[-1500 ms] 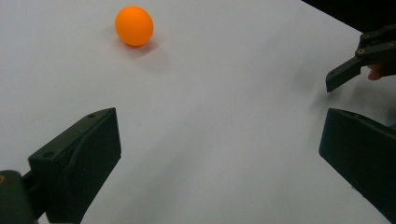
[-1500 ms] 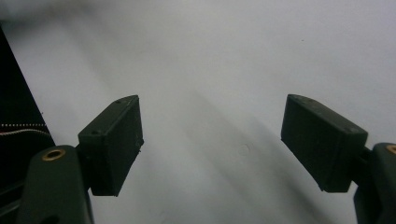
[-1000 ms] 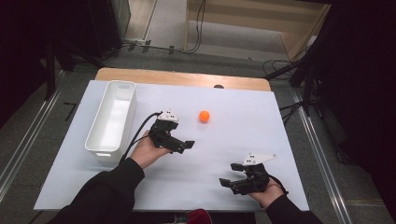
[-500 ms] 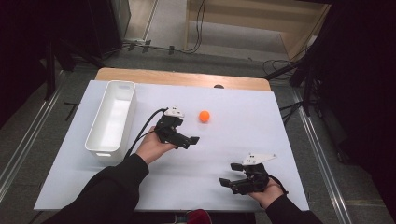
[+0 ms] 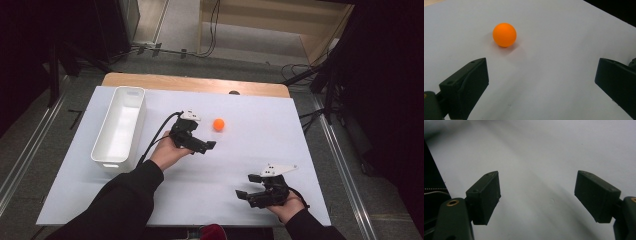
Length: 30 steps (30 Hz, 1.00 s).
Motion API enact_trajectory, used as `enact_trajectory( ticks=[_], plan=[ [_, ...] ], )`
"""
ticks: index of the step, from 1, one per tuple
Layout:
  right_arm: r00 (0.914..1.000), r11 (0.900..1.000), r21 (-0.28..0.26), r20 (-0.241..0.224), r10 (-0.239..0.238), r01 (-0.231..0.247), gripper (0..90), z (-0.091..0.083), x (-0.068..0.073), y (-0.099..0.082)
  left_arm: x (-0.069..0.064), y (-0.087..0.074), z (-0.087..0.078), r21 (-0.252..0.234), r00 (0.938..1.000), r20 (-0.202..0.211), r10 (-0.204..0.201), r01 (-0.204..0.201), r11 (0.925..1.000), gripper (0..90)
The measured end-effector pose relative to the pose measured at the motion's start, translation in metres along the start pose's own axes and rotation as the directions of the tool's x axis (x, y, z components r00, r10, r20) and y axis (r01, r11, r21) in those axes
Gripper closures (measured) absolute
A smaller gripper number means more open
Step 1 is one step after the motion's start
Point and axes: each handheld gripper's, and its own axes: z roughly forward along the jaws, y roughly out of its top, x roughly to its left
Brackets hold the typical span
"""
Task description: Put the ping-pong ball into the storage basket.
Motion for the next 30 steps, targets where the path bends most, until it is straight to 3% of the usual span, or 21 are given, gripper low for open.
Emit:
enact_trajectory(
  ticks=[13, 22, 30],
  plan=[
    [1.0000, 1.0000, -0.001, -0.003, 0.004, -0.004, 19.5, 0.000, 0.000, 0.000, 0.003, 0.012, 0.012, 0.001, 1.0000, 0.003, 0.006, -0.006, 1.0000, 0.0],
    [0.9999, 1.0000, 0.001, -0.011, 0.005, -0.005, 19.5, 0.000, -0.001, 0.000, 0.007, 0.015, 0.021, 0.004, 0.9999, -0.002, -0.015, 0.015, 0.9999, 0.0],
    [0.9999, 1.0000, -0.002, -0.011, 0.005, -0.005, 19.5, 0.000, -0.001, -0.001, 0.008, 0.025, 0.030, 0.007, 0.9998, -0.020, 0.005, -0.005, 1.0000, 0.0]
  ],
)
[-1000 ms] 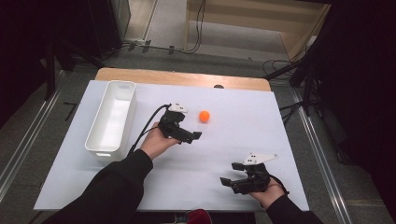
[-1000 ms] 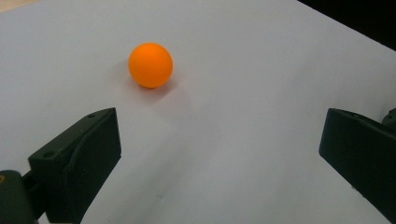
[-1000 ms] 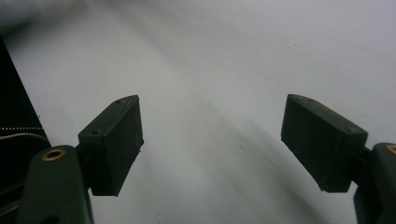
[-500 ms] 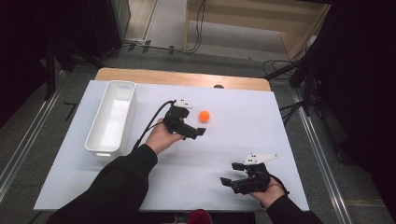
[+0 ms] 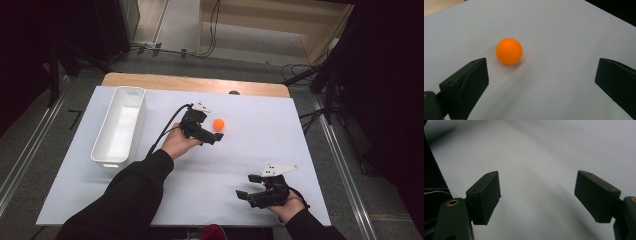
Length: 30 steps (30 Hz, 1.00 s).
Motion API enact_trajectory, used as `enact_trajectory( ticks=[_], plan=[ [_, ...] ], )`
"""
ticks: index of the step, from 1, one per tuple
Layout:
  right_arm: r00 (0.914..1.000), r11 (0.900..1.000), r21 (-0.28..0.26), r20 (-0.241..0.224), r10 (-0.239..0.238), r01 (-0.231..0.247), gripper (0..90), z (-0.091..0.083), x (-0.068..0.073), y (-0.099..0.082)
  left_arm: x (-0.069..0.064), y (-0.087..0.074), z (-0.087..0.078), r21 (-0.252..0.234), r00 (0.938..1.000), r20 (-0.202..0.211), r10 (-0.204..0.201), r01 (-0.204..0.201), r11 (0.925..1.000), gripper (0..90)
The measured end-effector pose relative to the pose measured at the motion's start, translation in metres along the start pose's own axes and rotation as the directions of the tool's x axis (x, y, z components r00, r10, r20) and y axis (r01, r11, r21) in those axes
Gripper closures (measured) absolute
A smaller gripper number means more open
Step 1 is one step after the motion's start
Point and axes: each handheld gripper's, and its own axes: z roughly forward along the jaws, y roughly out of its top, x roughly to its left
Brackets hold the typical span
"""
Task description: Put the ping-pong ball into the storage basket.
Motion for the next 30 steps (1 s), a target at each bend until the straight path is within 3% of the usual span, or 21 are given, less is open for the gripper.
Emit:
enact_trajectory(
  ticks=[22, 30],
  plan=[
    [1.0000, 1.0000, 0.003, -0.002, 0.001, -0.001, 19.5, -0.001, 0.000, 0.000, 0.012, 0.016, 0.023, 0.022, 0.9993, -0.037, 0.003, -0.002, 0.9998, 0.0],
    [1.0000, 1.0000, 0.000, -0.005, 0.001, -0.001, 19.5, -0.001, 0.000, 0.000, 0.017, 0.016, 0.030, 0.001, 0.9987, -0.049, -0.015, 0.015, 0.9999, 0.0]
  ],
)
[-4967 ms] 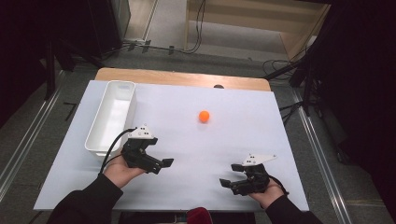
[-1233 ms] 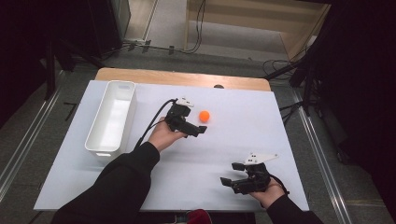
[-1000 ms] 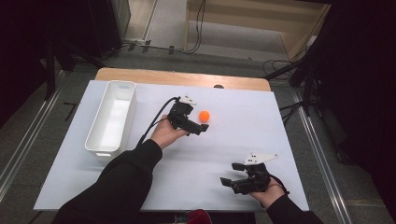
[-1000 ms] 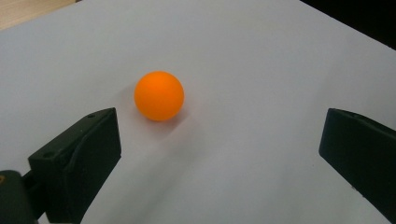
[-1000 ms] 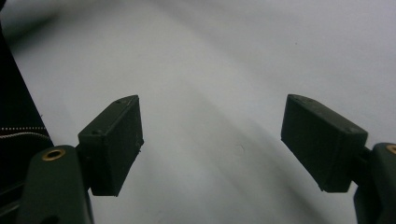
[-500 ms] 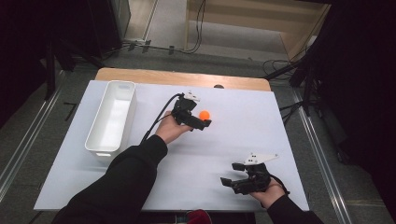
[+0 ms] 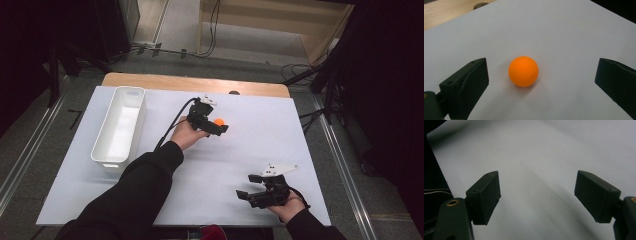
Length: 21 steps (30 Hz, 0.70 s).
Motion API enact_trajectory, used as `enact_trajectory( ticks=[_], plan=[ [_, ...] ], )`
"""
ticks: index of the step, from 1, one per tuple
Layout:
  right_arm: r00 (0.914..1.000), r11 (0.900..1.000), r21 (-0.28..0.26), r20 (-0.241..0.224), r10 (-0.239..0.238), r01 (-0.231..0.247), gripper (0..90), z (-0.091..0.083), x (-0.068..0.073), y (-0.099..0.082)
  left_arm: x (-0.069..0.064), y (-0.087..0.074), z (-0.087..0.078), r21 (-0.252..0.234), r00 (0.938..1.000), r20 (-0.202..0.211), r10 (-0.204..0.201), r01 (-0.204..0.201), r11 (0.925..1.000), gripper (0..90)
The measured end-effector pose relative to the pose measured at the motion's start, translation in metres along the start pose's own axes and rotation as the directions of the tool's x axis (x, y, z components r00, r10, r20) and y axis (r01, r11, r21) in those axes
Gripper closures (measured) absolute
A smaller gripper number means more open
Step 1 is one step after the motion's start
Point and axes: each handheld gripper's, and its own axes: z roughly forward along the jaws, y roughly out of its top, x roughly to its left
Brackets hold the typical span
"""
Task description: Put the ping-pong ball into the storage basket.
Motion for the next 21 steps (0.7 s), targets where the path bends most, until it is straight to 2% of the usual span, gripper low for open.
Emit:
enact_trajectory(
  ticks=[2, 4, 9, 12, 17, 21],
  plan=[
    [1.0000, 1.0000, 0.000, 0.000, 0.000, 0.000, 19.5, 0.000, 0.000, 0.000, 0.002, 0.000, 0.003, -0.001, 0.9999, -0.001, -0.013, 0.013, 0.9999, 0.0],
    [1.0000, 1.0000, 0.000, -0.002, 0.002, -0.002, 19.5, 0.000, 0.000, 0.000, 0.004, 0.002, 0.005, 0.021, 1.0000, -0.009, -0.001, 0.001, 0.9998, 0.0],
    [1.0000, 1.0000, -0.002, -0.003, 0.005, -0.005, 19.5, -0.001, 0.000, 0.000, 0.006, 0.006, 0.010, 0.024, 0.9999, -0.013, -0.007, 0.007, 0.9997, 0.0],
    [1.0000, 1.0000, -0.002, -0.003, 0.007, -0.007, 19.5, -0.001, -0.001, 0.000, 0.007, 0.007, 0.013, 0.010, 0.9997, -0.020, -0.013, 0.013, 0.9999, 0.0],
    [1.0000, 1.0000, -0.006, -0.003, 0.005, -0.005, 19.5, -0.001, -0.001, 0.000, 0.010, 0.009, 0.018, 0.031, 0.9997, -0.024, -0.006, 0.007, 0.9995, 0.0],
    [1.0000, 1.0000, -0.006, -0.004, 0.006, -0.006, 19.5, -0.001, -0.001, 0.000, 0.010, 0.013, 0.021, 0.025, 0.9997, -0.026, -0.004, 0.004, 0.9997, 0.0]
  ],
)
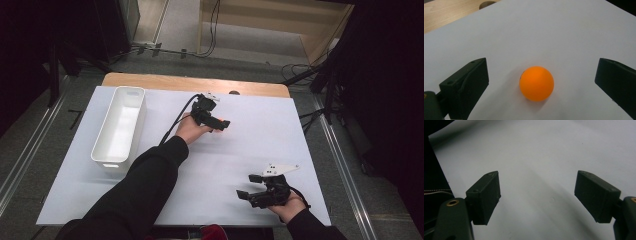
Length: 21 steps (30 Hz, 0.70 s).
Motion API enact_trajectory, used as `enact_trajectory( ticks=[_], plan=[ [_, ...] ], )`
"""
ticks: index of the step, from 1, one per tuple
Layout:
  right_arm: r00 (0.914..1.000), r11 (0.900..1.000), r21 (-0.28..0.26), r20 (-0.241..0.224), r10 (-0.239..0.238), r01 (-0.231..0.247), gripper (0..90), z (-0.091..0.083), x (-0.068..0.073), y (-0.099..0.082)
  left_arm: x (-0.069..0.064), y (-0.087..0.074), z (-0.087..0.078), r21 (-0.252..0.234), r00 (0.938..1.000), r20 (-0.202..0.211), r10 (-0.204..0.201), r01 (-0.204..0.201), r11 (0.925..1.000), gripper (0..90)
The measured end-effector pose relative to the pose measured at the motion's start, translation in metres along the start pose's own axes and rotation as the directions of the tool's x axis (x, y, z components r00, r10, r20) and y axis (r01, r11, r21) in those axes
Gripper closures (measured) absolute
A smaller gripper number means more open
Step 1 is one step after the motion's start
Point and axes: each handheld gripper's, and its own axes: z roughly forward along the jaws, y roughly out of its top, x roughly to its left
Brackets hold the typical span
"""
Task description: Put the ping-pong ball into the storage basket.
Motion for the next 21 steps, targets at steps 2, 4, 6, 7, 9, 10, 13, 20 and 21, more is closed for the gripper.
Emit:
enact_trajectory(
  ticks=[2, 4, 6, 7, 9, 10, 13, 20, 21],
  plan=[
    [1.0000, 1.0000, 0.001, 0.001, -0.002, 0.002, 19.5, 0.000, 0.000, 0.000, 0.000, 0.002, 0.002, 0.002, 1.0000, -0.004, 0.002, -0.002, 1.0000, 0.0],
    [1.0000, 1.0000, 0.002, 0.001, -0.002, 0.002, 19.5, 0.000, 0.000, 0.000, 0.000, 0.003, 0.003, -0.006, 0.9999, -0.013, 0.007, -0.007, 1.0000, 0.0],
    [1.0000, 1.0000, 0.001, 0.000, -0.004, 0.004, 19.5, -0.001, 0.000, 0.000, 0.001, 0.004, 0.005, -0.008, 0.9999, -0.014, -0.001, 0.001, 1.0000, 0.0],
    [1.0000, 1.0000, 0.001, -0.001, -0.004, 0.004, 19.5, -0.001, 0.000, 0.000, 0.001, 0.004, 0.007, 0.000, 0.9998, -0.018, 0.002, -0.002, 1.0000, 0.0],
    [1.0000, 1.0000, 0.001, 0.001, -0.003, 0.003, 19.5, 0.000, 0.000, 0.000, 0.001, 0.006, 0.009, 0.008, 0.9994, -0.032, 0.010, -0.010, 0.9999, 0.0],
    [1.0000, 1.0000, 0.001, -0.001, -0.002, 0.002, 19.5, 0.000, 0.000, 0.000, 0.001, 0.006, 0.010, 0.007, 0.9995, -0.031, 0.009, -0.009, 0.9999, 0.0],
    [1.0000, 1.0000, 0.002, -0.002, -0.004, 0.004, 19.5, 0.000, 0.000, 0.000, 0.002, 0.006, 0.012, -0.003, 0.9996, -0.028, -0.003, 0.003, 1.0000, 0.0],
    [1.0000, 1.0000, 0.002, -0.002, -0.003, 0.003, 19.5, -0.001, -0.001, -0.001, 0.002, 0.003, 0.015, 0.007, 0.9995, -0.021, -0.023, 0.023, 0.9997, 0.0],
    [1.0000, 1.0000, 0.002, -0.001, -0.004, 0.004, 19.5, -0.001, -0.001, -0.001, 0.002, 0.003, 0.016, 0.003, 0.9995, -0.018, -0.025, 0.025, 0.9997, 0.0]
  ],
)
